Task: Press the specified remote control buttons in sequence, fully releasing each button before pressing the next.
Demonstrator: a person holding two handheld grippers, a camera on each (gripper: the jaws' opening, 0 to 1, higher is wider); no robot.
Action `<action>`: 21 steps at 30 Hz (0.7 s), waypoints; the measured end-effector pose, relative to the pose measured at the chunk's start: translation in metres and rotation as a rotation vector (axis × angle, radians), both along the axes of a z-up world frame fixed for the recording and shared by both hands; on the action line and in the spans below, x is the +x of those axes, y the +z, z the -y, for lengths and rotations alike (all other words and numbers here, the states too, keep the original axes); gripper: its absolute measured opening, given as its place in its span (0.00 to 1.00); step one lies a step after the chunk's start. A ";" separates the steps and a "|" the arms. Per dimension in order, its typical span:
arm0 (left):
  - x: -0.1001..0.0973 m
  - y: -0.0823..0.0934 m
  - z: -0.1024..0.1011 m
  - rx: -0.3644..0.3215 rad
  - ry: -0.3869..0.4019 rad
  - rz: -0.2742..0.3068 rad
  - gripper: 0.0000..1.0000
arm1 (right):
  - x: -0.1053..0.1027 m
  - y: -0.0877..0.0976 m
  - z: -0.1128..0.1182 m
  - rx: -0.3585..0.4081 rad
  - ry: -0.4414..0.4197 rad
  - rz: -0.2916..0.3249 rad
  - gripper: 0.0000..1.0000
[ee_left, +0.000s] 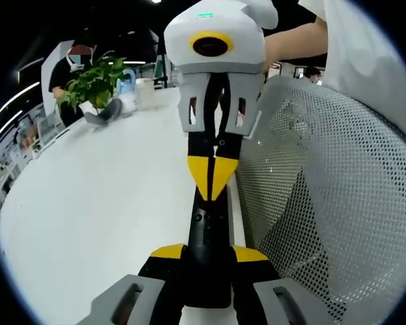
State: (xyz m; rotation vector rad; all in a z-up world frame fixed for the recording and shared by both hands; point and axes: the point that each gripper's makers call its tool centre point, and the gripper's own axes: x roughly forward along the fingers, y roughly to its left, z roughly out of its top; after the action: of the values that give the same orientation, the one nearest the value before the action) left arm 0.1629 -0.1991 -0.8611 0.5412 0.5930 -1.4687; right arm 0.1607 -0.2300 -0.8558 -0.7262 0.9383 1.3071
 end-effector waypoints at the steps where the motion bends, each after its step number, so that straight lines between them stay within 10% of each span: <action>1: 0.000 0.000 0.000 0.000 -0.001 -0.001 0.25 | 0.001 0.000 0.000 -0.016 -0.008 -0.010 0.00; 9: 0.000 0.000 0.000 0.001 0.000 0.000 0.25 | 0.000 -0.001 0.001 -0.067 0.004 -0.036 0.00; 21: 0.000 0.000 0.000 0.001 0.001 0.000 0.25 | -0.001 0.002 0.003 0.087 -0.039 -0.010 0.00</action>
State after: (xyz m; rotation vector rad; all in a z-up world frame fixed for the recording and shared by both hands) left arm 0.1627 -0.1995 -0.8611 0.5418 0.5939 -1.4678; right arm 0.1601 -0.2334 -0.8540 -0.6319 0.8940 1.3100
